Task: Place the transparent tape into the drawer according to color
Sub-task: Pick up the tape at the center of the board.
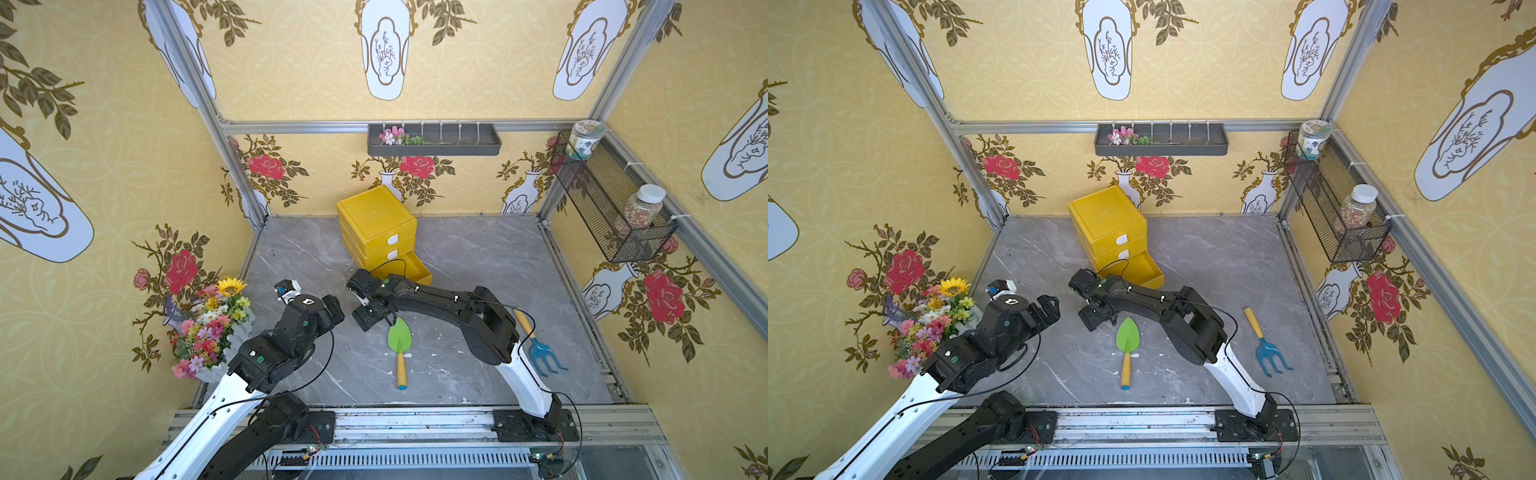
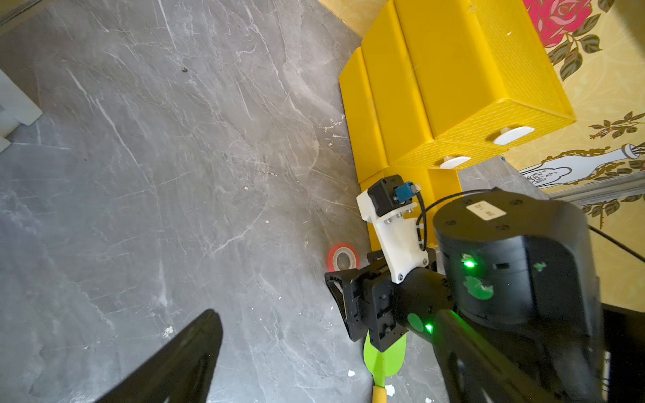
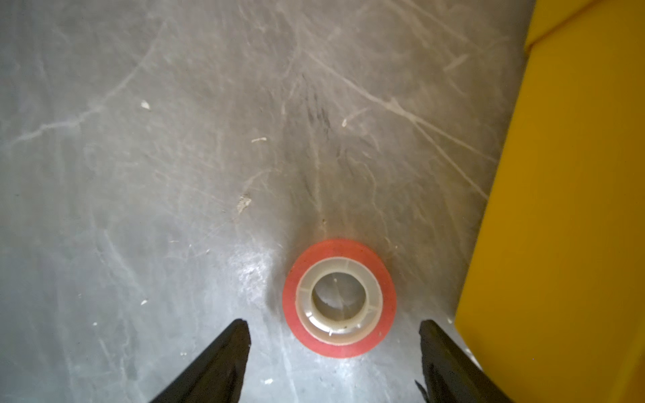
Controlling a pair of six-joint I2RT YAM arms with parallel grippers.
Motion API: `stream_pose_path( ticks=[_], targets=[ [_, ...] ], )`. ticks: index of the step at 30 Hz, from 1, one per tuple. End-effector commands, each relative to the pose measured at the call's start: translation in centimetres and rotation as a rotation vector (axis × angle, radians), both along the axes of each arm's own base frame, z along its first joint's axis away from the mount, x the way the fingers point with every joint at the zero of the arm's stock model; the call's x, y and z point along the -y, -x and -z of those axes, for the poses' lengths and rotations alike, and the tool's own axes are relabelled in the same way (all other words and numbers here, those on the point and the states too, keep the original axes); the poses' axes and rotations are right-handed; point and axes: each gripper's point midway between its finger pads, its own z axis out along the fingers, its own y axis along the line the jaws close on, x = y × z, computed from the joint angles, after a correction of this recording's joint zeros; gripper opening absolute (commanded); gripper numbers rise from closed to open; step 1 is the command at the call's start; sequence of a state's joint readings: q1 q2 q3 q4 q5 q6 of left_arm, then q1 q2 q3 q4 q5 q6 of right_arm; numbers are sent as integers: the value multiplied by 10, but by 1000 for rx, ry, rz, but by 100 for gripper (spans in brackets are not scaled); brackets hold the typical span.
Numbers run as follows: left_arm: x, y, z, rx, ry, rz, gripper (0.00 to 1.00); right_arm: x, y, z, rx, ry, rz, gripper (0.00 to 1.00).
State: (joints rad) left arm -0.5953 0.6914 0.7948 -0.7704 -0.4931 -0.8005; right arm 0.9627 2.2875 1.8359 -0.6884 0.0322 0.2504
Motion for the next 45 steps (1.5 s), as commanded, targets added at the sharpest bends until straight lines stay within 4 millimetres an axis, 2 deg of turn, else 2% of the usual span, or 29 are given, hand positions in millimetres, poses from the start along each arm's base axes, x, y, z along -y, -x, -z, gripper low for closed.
stream_pose_path(
  ticks=[1, 5, 9, 22, 28, 34, 39, 43, 45],
  targets=[
    [2, -1, 0, 5, 4, 7, 100, 3, -3, 6, 10, 21, 14, 80],
    [2, -2, 0, 1, 1, 7, 100, 2, -2, 14, 1, 43, 6, 80],
    [3, -3, 0, 2, 1, 7, 100, 4, 1, 19, -7, 78, -13, 76],
    [0, -4, -11, 27, 0, -6, 100, 24, 23, 25, -117, 233, -121, 73],
    [0, -4, -11, 28, -1, -5, 100, 23, 17, 28, -87, 244, -120, 66],
    [-1, -3, -8, 20, 0, -8, 100, 14, 6, 26, -55, 238, -117, 65],
    [-2, -1, -6, 17, -3, -11, 100, 16, 6, 33, -59, 253, -115, 66],
    [-2, -2, -6, 19, -3, -11, 100, 16, 6, 34, -58, 241, -109, 60],
    [-1, -2, -6, 17, -3, -10, 99, 14, 6, 33, -59, 229, -113, 61]
  ],
)
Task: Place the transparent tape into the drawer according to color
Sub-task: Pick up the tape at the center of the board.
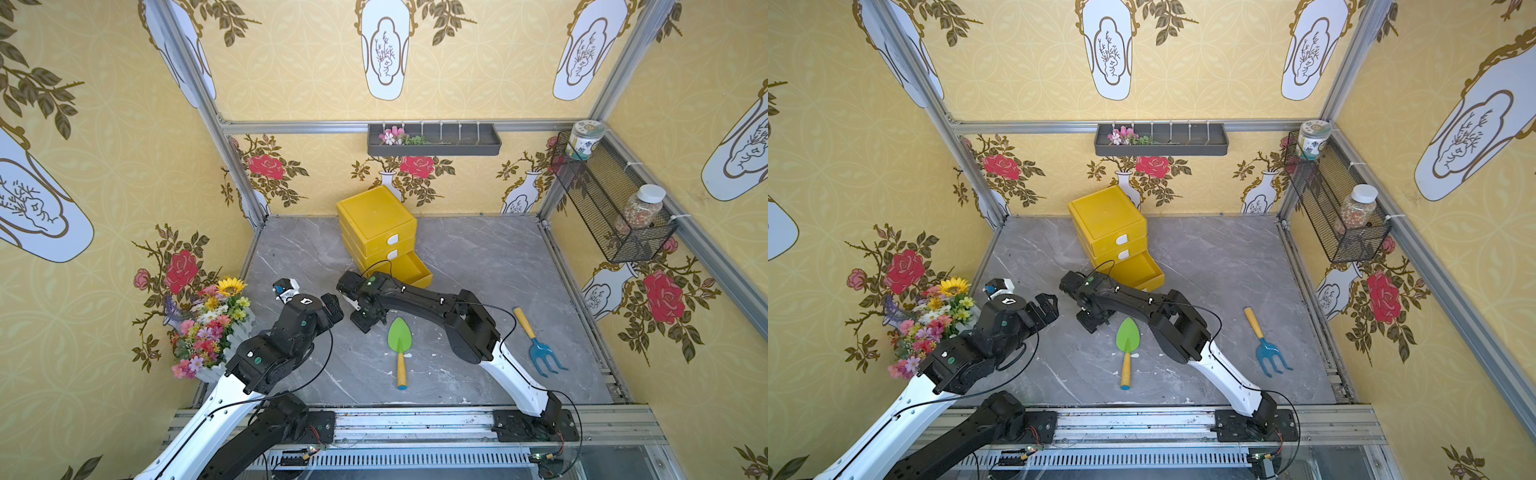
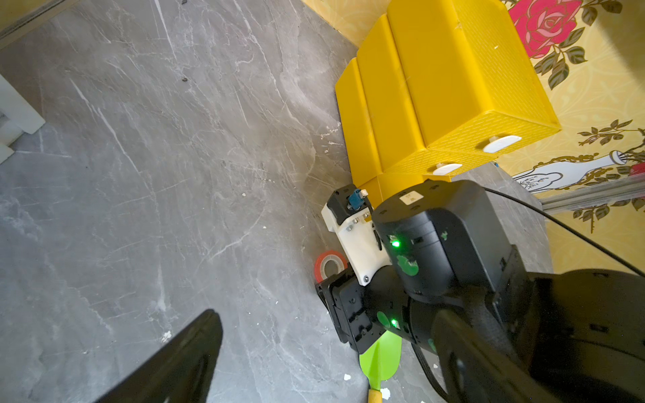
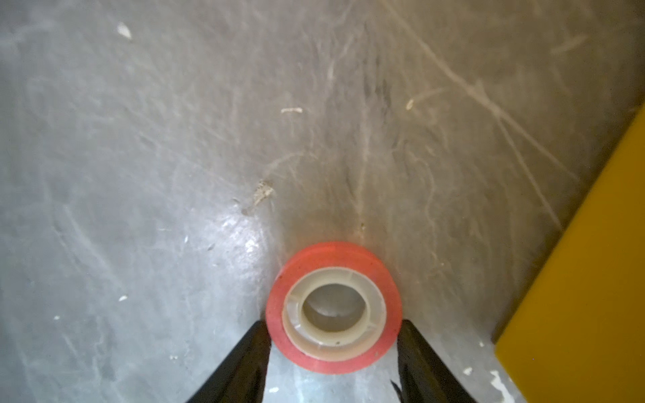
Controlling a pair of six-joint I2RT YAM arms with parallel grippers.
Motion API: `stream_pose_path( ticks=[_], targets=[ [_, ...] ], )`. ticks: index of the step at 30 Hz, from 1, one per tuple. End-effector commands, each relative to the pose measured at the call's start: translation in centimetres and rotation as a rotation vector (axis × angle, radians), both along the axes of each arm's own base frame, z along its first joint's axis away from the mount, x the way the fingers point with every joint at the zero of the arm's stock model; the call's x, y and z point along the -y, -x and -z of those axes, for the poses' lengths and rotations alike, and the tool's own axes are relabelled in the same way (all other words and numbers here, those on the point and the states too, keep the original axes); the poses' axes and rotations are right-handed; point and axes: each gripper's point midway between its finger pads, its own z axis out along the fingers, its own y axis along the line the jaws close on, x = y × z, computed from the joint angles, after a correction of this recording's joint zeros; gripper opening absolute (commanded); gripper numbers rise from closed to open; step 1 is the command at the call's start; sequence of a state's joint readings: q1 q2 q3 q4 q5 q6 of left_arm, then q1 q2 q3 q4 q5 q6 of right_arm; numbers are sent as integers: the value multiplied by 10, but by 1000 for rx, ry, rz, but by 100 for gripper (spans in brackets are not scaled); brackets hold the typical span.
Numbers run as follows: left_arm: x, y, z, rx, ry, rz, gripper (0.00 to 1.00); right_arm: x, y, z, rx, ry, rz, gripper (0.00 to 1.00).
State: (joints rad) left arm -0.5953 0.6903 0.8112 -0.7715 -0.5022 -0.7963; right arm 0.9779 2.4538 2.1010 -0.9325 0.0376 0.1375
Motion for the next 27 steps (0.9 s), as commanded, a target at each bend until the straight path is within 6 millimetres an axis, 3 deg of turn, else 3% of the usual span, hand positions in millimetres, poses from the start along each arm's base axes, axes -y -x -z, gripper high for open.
stream_pose_path(
  ticks=[1, 4, 14, 23, 27],
  targets=[
    [0, -1, 3, -5, -6, -4, 100, 17, 1, 16, 1, 79, 6, 64],
    [0, -1, 5, -9, -6, -4, 100, 17, -2, 16, 13, 79, 10, 71],
    [0, -1, 6, -9, -5, -5, 100, 6, -6, 15, -53, -67, 67, 66],
    [1, -2, 8, -14, -7, -2, 100, 10, -3, 21, -43, -31, 56, 66],
    [2, -2, 8, -16, -7, -1, 100, 8, 1, 25, -38, -19, 46, 60]
  ],
)
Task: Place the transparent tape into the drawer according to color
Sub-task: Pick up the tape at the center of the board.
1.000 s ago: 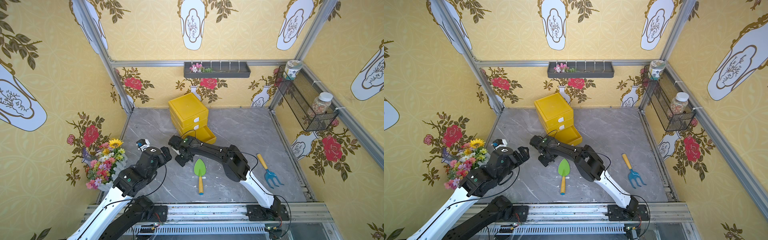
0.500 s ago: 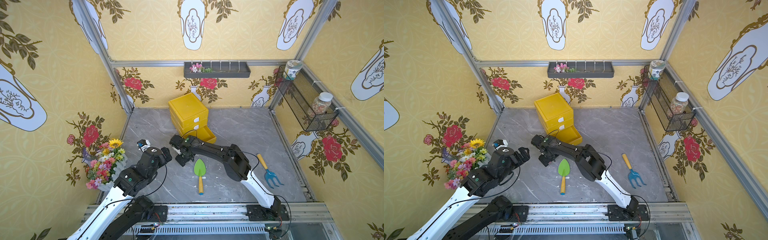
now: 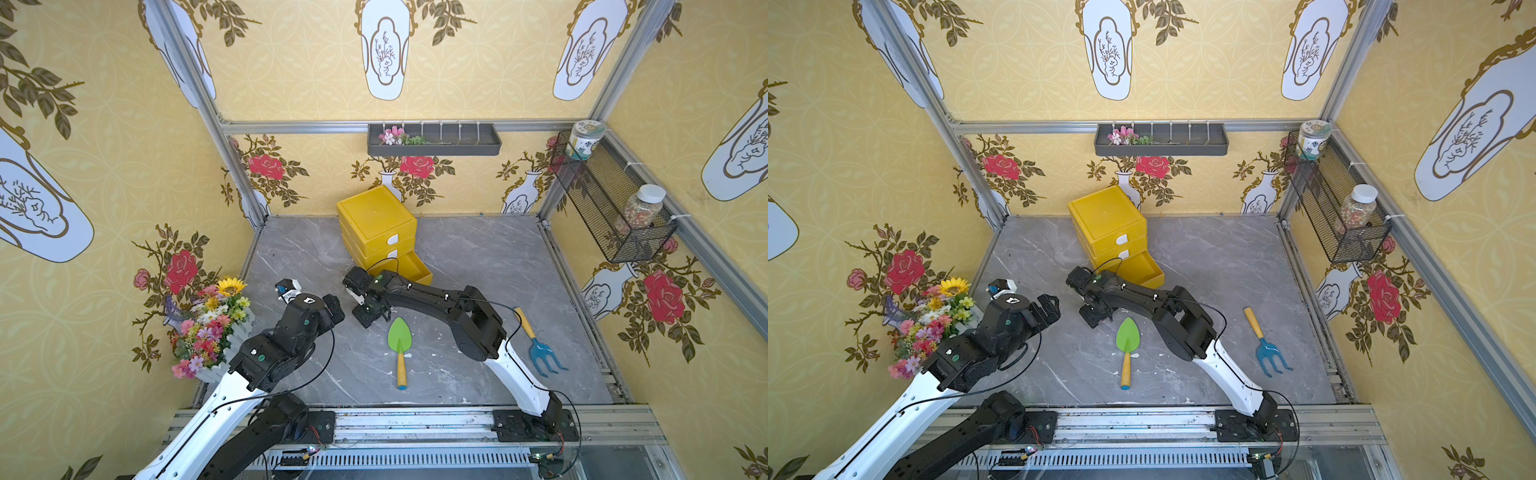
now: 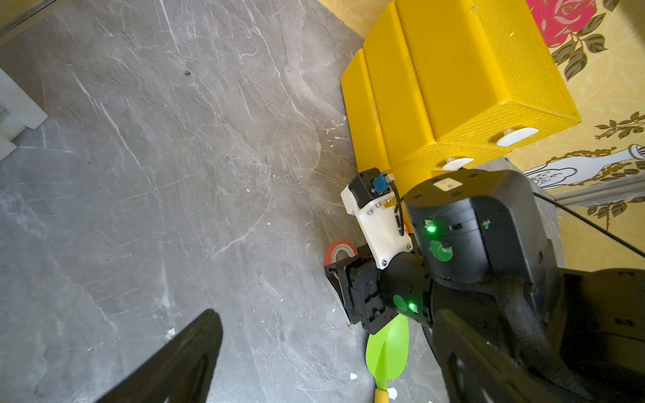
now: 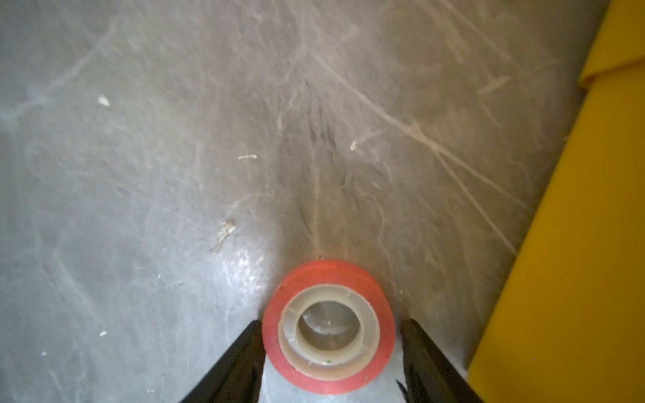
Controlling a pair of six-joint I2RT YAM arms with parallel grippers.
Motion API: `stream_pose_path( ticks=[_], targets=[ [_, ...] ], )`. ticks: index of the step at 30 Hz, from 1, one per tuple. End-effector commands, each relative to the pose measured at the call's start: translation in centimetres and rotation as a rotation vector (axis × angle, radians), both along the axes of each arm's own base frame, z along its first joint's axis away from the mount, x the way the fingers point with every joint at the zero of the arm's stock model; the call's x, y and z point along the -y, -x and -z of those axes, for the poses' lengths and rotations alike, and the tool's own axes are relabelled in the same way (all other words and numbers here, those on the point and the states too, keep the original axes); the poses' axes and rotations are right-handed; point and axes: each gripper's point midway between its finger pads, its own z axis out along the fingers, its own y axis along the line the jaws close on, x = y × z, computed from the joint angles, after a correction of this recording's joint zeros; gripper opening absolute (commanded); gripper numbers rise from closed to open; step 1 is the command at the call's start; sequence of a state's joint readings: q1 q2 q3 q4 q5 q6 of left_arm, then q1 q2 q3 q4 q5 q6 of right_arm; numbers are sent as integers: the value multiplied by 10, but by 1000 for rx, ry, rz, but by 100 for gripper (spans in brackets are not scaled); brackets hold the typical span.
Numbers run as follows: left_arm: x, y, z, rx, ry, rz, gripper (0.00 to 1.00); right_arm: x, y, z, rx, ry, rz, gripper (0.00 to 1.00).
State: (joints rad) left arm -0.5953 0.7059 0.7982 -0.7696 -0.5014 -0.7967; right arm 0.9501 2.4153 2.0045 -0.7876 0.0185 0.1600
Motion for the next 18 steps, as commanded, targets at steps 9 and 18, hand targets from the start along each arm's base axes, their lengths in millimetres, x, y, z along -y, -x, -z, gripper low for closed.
stream_pose_path(
  ticks=[9, 18],
  targets=[
    [1, -1, 1, 5, 9, -1, 100, 6, 16, 2, -38, 21, -6, 54],
    [0, -1, 1, 2, 6, -4, 100, -6, 26, -43, -42, -131, -14, 54]
  ],
)
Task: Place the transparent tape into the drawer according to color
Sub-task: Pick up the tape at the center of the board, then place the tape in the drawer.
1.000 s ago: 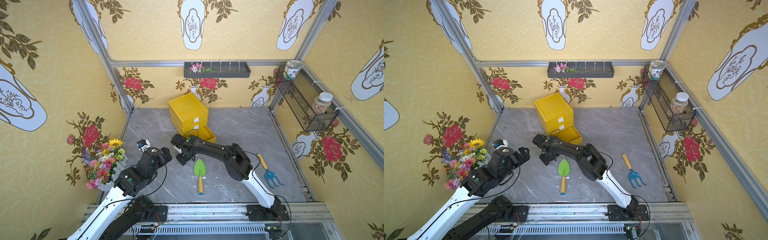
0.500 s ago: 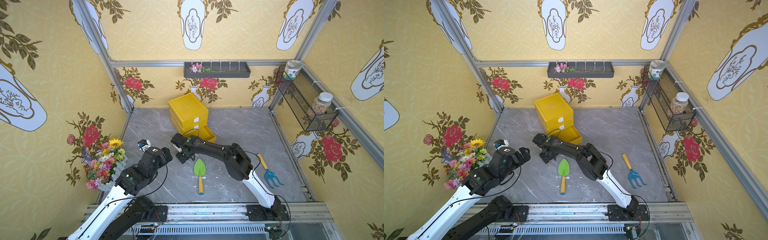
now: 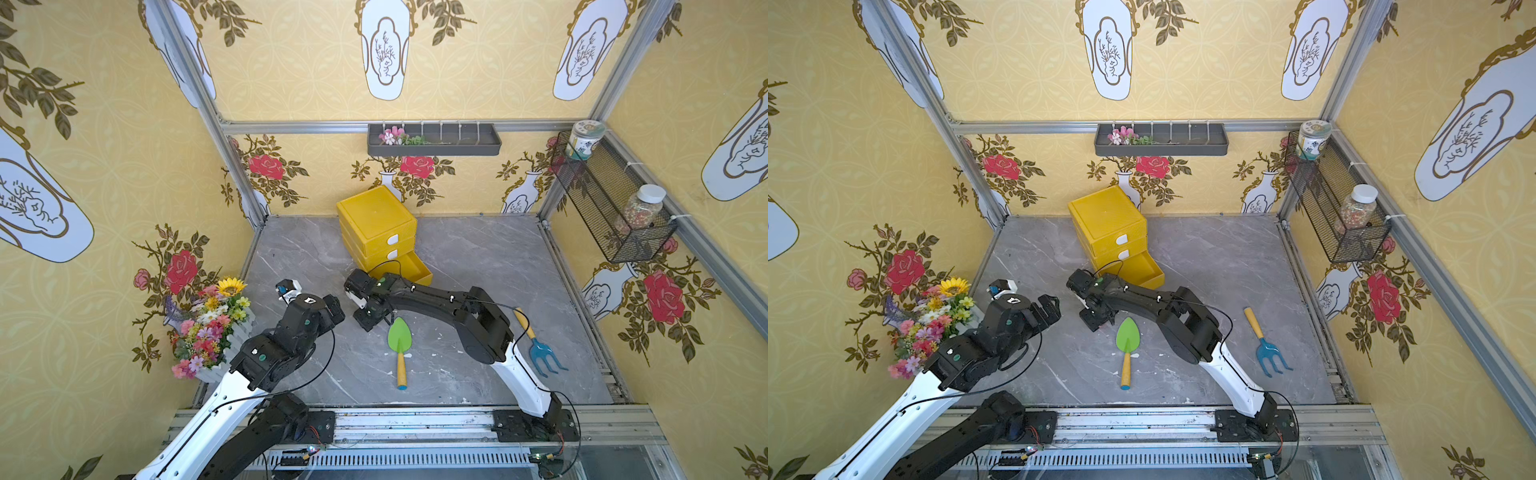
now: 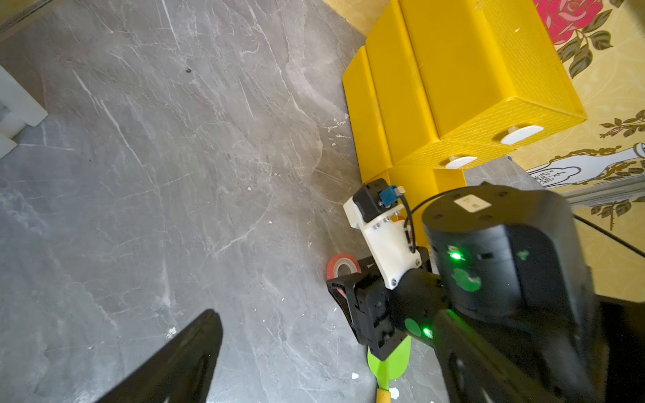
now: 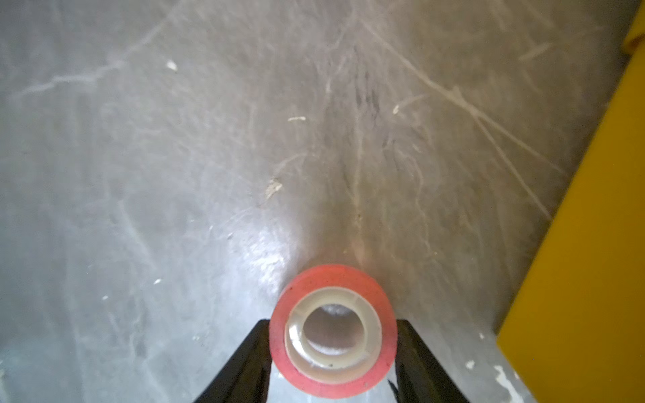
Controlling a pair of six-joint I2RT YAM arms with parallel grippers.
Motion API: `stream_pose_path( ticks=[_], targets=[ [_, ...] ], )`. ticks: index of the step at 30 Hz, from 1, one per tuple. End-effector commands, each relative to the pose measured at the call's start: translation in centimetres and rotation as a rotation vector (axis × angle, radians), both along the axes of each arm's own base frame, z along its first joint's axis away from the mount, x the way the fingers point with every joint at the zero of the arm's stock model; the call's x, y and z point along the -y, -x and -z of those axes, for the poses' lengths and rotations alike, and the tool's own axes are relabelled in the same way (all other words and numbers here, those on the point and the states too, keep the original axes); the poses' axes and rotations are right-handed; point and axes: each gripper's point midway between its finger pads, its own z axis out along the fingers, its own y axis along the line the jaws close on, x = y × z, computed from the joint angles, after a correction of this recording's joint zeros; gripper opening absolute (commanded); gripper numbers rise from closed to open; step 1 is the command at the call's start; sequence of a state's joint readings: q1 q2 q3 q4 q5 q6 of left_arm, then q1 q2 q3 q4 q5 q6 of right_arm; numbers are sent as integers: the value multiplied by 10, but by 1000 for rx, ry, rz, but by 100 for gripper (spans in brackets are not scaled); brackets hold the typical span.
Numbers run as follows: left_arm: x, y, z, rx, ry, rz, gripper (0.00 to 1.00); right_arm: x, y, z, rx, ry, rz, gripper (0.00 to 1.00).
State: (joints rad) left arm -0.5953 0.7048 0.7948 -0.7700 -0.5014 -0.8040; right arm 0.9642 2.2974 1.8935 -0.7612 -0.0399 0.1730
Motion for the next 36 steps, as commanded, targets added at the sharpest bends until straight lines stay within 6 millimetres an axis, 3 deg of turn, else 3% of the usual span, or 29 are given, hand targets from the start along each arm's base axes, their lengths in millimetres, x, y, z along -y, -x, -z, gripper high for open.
stream_pose_path(
  ticks=[1, 8, 17, 21, 28, 36],
  targets=[
    [0, -1, 0, 6, 3, -1, 100, -9, 5, -22, -14, -90, 6, 54],
    [1, -1, 0, 4, 3, -1, 100, -1, 1, -63, 20, -183, 41, 54],
    [3, -2, 2, 1, 6, 6, 100, 54, -55, -95, 117, -213, 207, 54],
    [4, -3, 2, -2, 6, 7, 100, 80, -89, -91, 174, -183, 302, 54],
    [6, -4, 4, -7, 7, 13, 100, 108, -132, -64, 219, -98, 402, 54],
    [10, -7, 8, -19, 5, 26, 99, 121, -148, -43, 206, -55, 451, 60]
  ],
)
